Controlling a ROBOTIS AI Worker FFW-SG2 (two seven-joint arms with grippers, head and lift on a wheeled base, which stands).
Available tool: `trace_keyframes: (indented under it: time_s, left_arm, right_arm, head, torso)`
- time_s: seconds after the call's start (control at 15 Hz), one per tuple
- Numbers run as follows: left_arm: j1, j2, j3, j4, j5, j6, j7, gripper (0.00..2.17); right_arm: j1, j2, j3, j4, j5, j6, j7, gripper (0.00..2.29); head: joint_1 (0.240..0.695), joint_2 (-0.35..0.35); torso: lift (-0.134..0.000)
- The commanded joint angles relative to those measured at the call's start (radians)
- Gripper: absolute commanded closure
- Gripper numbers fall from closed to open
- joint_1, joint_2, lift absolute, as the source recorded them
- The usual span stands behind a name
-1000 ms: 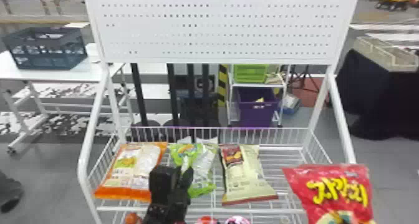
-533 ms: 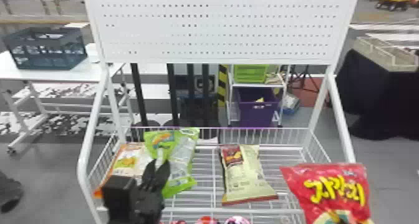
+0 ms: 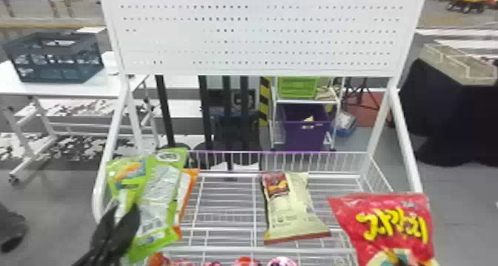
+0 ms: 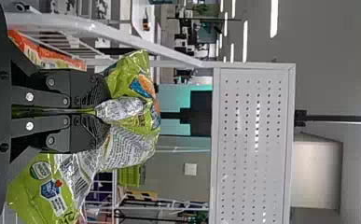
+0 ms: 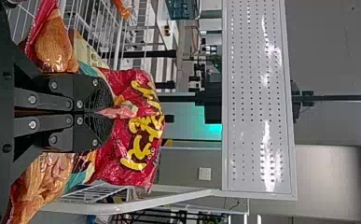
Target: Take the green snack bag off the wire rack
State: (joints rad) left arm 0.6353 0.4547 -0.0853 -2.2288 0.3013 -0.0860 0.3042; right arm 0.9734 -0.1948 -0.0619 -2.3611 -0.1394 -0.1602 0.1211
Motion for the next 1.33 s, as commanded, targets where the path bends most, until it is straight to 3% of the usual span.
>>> trace_keyframes:
  time_s: [0.0,0.2,0.47,1.27]
  left_arm:
    - [0.089,-0.031,0.095,-0.023,0.01,-0.086,-0.02,2.01]
    - [0.182,-0.076,0.208,-0.029,0.035,-0.16,-0.073,2.01]
    - [0.251,-0.123,0.285,-0.064,0.048,-0.209,-0.102,2.01]
    - [0.27,-0.131,0.272,-0.066,0.038,-0.209,-0.111,2.01]
  right_arm:
    - [0.001,-0.002,0.001,0.002,0.0,0.0,0.0,2.23]
    - [-0.001,-0.002,0.004,0.005,0.001,0.0,0.0,2.23]
    - [-0.007,0.0,0.014,0.008,0.003,0.0,0.0,2.23]
    - [-0.01,0.002,0.024,0.006,0.009,-0.003,0.0,2.23]
  head:
    - [0.499,0.0]
    - [0.499,0.0]
    - [0.499,0.0]
    - [0.499,0.0]
  torso:
    - [0.0]
    - [0.0]
    - [0.0]
    - [0.0]
